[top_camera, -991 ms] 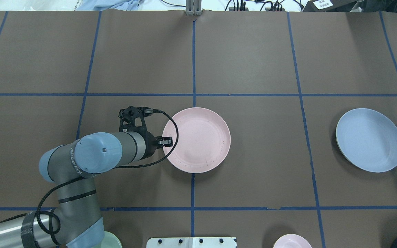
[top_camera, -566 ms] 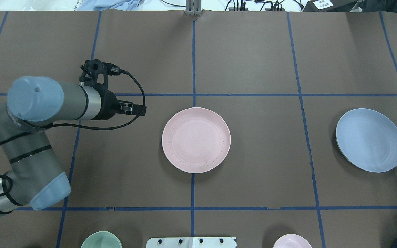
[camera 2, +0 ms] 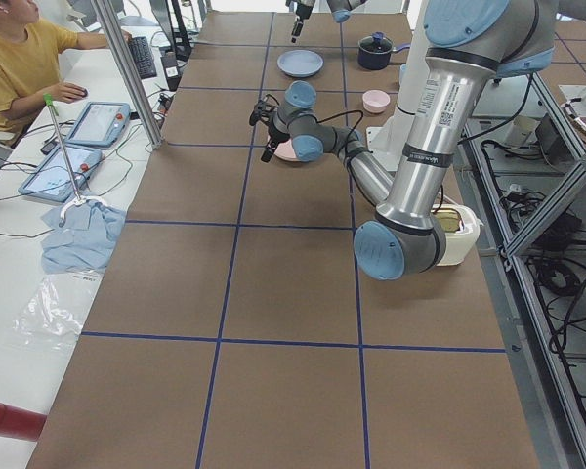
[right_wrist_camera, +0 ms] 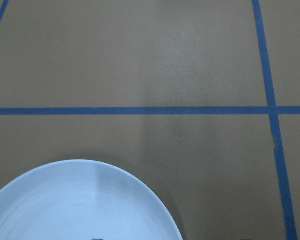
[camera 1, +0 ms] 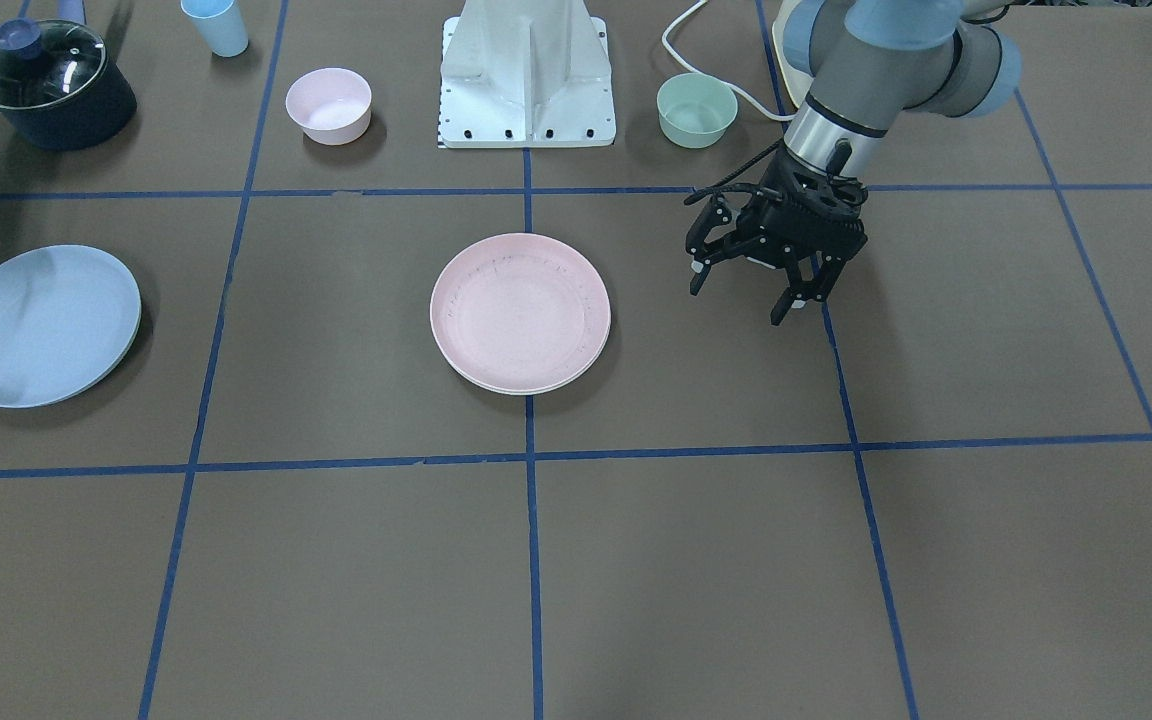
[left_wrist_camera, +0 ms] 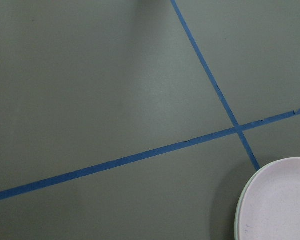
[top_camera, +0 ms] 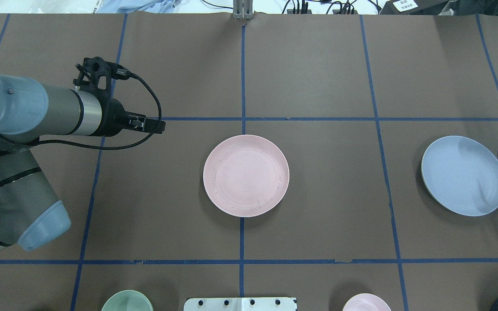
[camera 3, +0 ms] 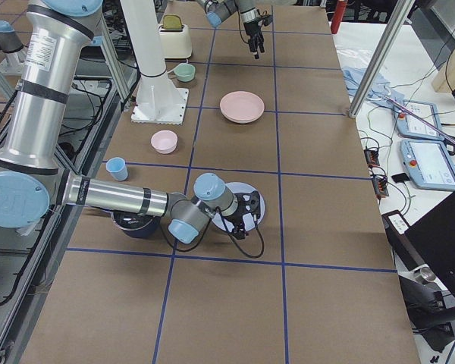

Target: Stack three plates with pink and blue

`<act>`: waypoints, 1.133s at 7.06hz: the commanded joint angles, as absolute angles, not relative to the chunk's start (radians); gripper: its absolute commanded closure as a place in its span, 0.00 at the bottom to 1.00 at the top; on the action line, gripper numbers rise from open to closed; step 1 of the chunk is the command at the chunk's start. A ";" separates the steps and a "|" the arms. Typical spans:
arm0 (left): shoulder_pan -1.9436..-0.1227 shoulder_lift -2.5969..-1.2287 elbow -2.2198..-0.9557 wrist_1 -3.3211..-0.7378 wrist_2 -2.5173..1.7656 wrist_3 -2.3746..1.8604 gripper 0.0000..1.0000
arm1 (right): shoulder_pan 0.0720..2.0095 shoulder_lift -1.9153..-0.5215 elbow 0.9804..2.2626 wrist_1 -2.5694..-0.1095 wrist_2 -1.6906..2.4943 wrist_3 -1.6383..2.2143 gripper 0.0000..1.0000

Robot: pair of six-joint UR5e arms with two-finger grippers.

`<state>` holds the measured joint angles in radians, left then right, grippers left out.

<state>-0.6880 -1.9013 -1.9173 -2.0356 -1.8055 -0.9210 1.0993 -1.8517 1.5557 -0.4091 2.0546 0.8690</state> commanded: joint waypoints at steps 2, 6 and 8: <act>-0.689 -1.899 -1.919 -2.036 -1.805 -0.926 0.00 | 1.033 -1.853 1.476 -0.341 2.051 0.897 0.26; -0.687 -1.899 -1.917 -2.037 -1.807 -0.933 0.00 | 1.009 -1.852 1.460 -0.339 2.049 0.884 1.00; -0.684 -1.901 -1.917 -2.037 -1.807 -0.936 0.00 | 1.011 -1.836 1.526 -0.345 2.068 0.891 1.00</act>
